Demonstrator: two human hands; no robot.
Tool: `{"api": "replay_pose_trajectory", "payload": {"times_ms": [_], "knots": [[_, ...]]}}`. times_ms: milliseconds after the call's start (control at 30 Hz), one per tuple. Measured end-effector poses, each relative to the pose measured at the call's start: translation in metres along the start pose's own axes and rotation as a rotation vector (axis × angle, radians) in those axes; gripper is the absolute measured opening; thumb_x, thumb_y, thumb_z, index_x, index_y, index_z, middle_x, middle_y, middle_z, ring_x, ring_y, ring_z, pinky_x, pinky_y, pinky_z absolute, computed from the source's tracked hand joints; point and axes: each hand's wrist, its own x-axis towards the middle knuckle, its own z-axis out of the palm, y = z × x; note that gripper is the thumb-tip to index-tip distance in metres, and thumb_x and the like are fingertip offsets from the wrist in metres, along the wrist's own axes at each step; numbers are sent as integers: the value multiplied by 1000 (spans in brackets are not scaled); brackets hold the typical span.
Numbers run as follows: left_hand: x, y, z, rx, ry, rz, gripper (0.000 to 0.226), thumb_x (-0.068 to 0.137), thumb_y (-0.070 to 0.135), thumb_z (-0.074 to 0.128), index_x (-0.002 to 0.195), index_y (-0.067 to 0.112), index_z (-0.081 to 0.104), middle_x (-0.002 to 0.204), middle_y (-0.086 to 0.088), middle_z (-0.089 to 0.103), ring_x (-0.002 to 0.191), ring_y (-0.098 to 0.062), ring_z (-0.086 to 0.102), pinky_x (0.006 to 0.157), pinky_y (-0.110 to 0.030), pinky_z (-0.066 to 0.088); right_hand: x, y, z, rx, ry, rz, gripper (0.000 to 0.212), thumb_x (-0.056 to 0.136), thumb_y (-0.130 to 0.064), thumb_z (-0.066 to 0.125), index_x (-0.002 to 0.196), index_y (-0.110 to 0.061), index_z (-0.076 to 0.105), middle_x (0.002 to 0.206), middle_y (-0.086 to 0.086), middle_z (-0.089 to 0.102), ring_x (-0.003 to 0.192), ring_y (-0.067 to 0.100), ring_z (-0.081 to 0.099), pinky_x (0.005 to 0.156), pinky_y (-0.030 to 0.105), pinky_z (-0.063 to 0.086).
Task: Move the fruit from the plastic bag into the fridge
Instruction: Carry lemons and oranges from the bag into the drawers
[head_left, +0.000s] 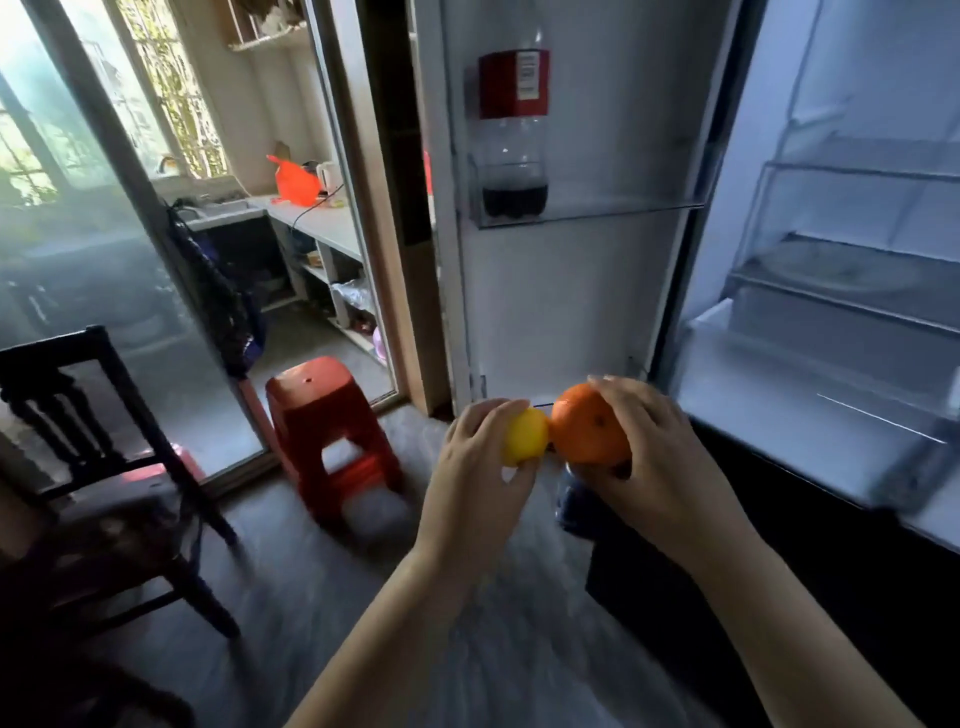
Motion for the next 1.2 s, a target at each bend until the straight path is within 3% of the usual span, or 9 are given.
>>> {"api": "replay_pose_trajectory", "payload": {"times_ms": [100,467,567,700,967,1200], "knots": [[6,43,44,-59,-61,42,51,77,18,73,124,24,55,125,6,52,111,-17,51,92,-31,45,-26,43,-37,-28,55,67,79,76,-40,72,142,-23,33,142,-4,38,127,21,37,99,39,41],[42,153,159,-189,-335,287,50,81,19,67,128,25,52,127,12,49,116,-7,45,97,-20,36,-87,156,-118,-130,220,340,81,71,-31,78,140,-23,37,139,-4,40,124,16,38,98,26,34],[58,165,189,-221,-420,325,52,81,17,67,130,24,51,127,11,49,117,-5,43,98,-12,29,-90,181,-123,-141,238,413,80,73,-29,77,141,-23,37,139,-7,39,125,12,35,99,23,32],[91,175,231,-280,-475,370,51,79,14,67,127,22,54,123,8,51,112,-8,45,97,-17,34,-75,217,-133,-196,248,457,77,74,-28,76,141,-23,37,139,-7,40,125,12,35,96,21,32],[157,182,309,-355,-553,438,49,80,15,67,126,26,53,122,12,50,111,-5,43,88,-2,26,-34,292,-143,-265,238,522,77,74,-29,76,140,-26,37,140,-8,39,128,14,37,94,20,32],[182,193,367,-412,-668,531,48,82,18,67,127,26,52,124,11,49,113,-5,44,89,-3,28,-35,335,-145,-289,263,636,78,74,-34,76,140,-29,35,139,-12,38,124,8,36,93,18,32]]}}
